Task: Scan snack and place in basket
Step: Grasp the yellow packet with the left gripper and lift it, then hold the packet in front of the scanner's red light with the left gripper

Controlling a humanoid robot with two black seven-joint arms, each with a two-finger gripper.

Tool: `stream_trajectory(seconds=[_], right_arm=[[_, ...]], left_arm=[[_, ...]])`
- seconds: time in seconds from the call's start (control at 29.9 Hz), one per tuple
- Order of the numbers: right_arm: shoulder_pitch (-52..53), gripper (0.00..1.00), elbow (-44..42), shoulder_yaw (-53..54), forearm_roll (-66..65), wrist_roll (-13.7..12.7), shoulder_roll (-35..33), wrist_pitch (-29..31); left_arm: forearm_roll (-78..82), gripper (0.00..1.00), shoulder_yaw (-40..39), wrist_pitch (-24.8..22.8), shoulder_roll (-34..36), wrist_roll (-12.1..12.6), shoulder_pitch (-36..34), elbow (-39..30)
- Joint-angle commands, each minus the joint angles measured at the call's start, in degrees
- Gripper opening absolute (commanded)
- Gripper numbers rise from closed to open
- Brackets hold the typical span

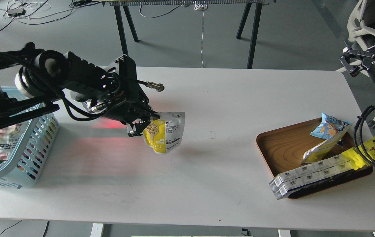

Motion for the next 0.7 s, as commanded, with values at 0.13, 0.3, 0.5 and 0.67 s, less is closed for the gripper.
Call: stream_trajectory(seconds=[0.13, 0.3, 0.5, 0.67], right_arm=[[-0.01, 0.99, 0.01, 0.32, -0.18, 0.0, 0.27, 0.0], [0.0, 0.99, 0.01, 0.32, -0.26, 0.0, -0.26, 0.0], [-0.09, 0.99, 0.01, 0.32, -0.26, 0.0, -0.35, 0.0], [-0.18, 0.99, 0.01, 0.32, -0.35, 0.0, -0.52, 0.0]], left_arm=[[0.0, 0.0, -1.3, 0.0, 6.48, -0.23, 0.08, -1.58], [0.0, 0.0, -1.39, 0.0, 9.3, -0.23, 0.08, -1.4], [0.0, 0.0, -1.12, 0.0, 10.0, -0.23, 0.43, 0.96], [0.0, 0.0, -1.21, 0.0, 10.0, -0.23, 0.43, 2.64]])
